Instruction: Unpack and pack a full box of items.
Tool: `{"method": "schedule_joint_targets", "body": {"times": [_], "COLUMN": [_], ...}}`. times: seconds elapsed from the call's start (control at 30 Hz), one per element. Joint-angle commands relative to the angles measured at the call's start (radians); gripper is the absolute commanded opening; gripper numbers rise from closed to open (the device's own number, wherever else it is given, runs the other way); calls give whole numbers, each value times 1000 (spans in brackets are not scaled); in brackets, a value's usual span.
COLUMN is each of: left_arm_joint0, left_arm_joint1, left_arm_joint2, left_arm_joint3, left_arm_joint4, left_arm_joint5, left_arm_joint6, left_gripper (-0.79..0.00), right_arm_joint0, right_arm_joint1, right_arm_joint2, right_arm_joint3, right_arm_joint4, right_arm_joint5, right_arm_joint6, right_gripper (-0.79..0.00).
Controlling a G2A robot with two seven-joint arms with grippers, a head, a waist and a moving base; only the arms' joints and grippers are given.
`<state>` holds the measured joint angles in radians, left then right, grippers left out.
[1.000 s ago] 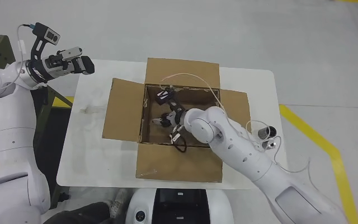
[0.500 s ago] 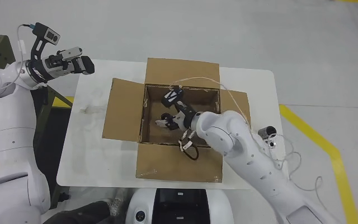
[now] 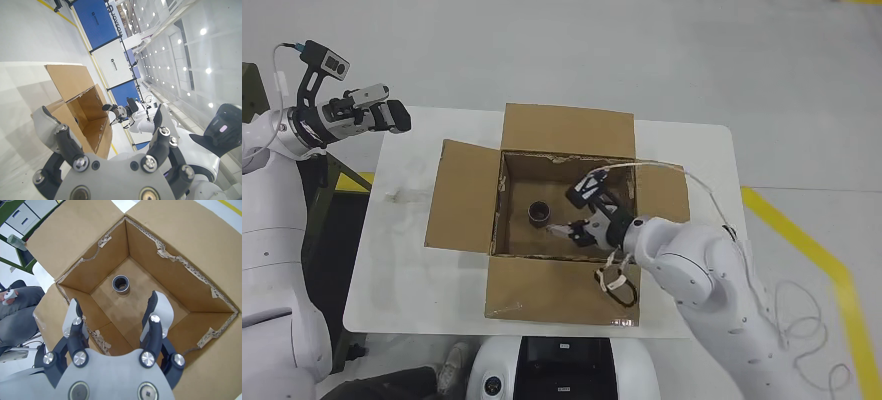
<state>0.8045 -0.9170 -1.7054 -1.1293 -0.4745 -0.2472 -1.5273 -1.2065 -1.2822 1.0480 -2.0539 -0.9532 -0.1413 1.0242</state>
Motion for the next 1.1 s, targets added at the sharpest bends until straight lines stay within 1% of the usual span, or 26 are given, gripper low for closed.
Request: {"method": "schedule_joint_targets", "body": {"times": [0.0, 0.17, 0.47, 0.67, 0.8, 0.97, 1.07], "left_arm_joint0": [0, 0, 0, 0, 0, 0, 0], "left_arm_joint1": [0, 0, 0, 0, 0, 0, 0], "left_arm_joint2": [0, 0, 0, 0, 0, 0, 0], "left_arm_joint3": [0, 0, 0, 0, 0, 0, 0], "left_arm_joint4": [0, 0, 0, 0, 0, 0, 0], "left_arm_joint5": [0, 0, 0, 0, 0, 0, 0], "left_arm_joint6": [0, 0, 0, 0, 0, 0, 0], "left_gripper": [0, 0, 0, 0, 0, 0, 0], "right_arm_joint0": [-25, -107, -290, -398, -462, -524, -549], "right_arm_joint1": [7, 25, 56, 70, 76, 82, 87], "right_arm_joint2": [25, 97, 307, 429, 482, 541, 578], "right_arm_joint3": [-27, -96, -190, -224, -259, -264, -251], "right_arm_joint4": [-9, -49, -50, -35, -25, -17, -14], "right_arm_joint5": [-7, -23, -24, -14, -25, -25, -40], "right_arm_joint6": [6, 16, -18, -44, -61, -88, -59], "right_gripper": [-102, -74, -77, -77, -77, -71, -52]}}
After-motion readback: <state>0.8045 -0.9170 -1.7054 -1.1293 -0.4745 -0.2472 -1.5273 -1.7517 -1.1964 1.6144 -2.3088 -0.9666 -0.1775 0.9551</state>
